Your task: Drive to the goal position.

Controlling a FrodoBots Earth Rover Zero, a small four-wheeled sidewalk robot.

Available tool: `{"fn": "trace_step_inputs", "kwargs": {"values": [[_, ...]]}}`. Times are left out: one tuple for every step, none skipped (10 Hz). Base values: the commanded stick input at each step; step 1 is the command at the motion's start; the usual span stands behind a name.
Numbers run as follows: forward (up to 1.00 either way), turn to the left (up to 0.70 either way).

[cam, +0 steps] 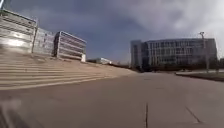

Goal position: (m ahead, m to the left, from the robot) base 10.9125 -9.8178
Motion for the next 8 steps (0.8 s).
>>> {"fn": "trace_step_inputs", "kwargs": {"values": [[0.70,0.00],[0.70,0.00],[0.70,0.00],[0.70,0.00],[0.70,0.00],[0.70,0.00],[0.70,0.00],[0.70,0.00]]}}
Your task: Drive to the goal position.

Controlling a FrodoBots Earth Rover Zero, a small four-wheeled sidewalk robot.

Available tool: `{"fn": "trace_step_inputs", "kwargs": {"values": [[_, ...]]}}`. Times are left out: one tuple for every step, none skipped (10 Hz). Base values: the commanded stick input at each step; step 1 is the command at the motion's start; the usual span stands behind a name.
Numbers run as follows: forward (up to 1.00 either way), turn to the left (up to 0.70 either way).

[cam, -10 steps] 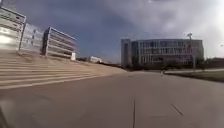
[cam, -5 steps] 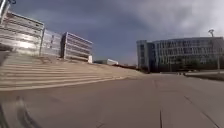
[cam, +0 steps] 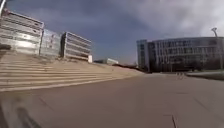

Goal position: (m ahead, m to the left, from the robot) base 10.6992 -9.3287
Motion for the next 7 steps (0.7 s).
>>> {"fn": "trace_step_inputs", "kwargs": {"values": [[0.70,0.00],[0.70,0.00],[0.70,0.00],[0.70,0.00],[0.70,0.00],[0.70,0.00],[0.70,0.00]]}}
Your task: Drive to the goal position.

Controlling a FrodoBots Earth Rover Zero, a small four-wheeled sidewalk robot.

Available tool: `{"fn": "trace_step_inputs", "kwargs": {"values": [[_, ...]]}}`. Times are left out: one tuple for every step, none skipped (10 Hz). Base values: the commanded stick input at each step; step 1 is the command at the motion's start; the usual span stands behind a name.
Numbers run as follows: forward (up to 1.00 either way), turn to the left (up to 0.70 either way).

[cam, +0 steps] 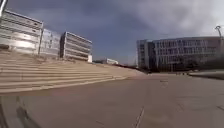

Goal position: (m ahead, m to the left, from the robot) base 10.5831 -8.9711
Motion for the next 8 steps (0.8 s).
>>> {"fn": "trace_step_inputs", "kwargs": {"values": [[0.70,0.00],[0.70,0.00],[0.70,0.00],[0.70,0.00],[0.70,0.00],[0.70,0.00],[0.70,0.00],[0.70,0.00]]}}
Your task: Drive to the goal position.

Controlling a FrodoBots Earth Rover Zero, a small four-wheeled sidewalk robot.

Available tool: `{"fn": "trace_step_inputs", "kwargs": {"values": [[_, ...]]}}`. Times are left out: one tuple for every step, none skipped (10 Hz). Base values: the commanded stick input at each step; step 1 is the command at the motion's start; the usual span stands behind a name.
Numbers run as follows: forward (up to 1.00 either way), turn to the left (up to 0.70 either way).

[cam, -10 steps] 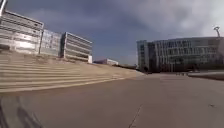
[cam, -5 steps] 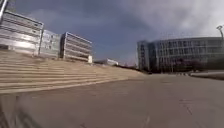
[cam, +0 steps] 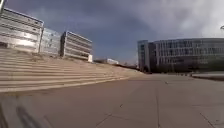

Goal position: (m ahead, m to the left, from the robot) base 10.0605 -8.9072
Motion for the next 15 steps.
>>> {"fn": "trace_step_inputs", "kwargs": {"values": [[0.70,0.00],[0.70,0.00],[0.70,0.00],[0.70,0.00],[0.70,0.00],[0.70,0.00],[0.70,0.00],[0.70,0.00],[0.70,0.00],[0.70,0.00],[0.70,0.00],[0.70,0.00],[0.70,0.00],[0.70,0.00],[0.70,0.00]]}}
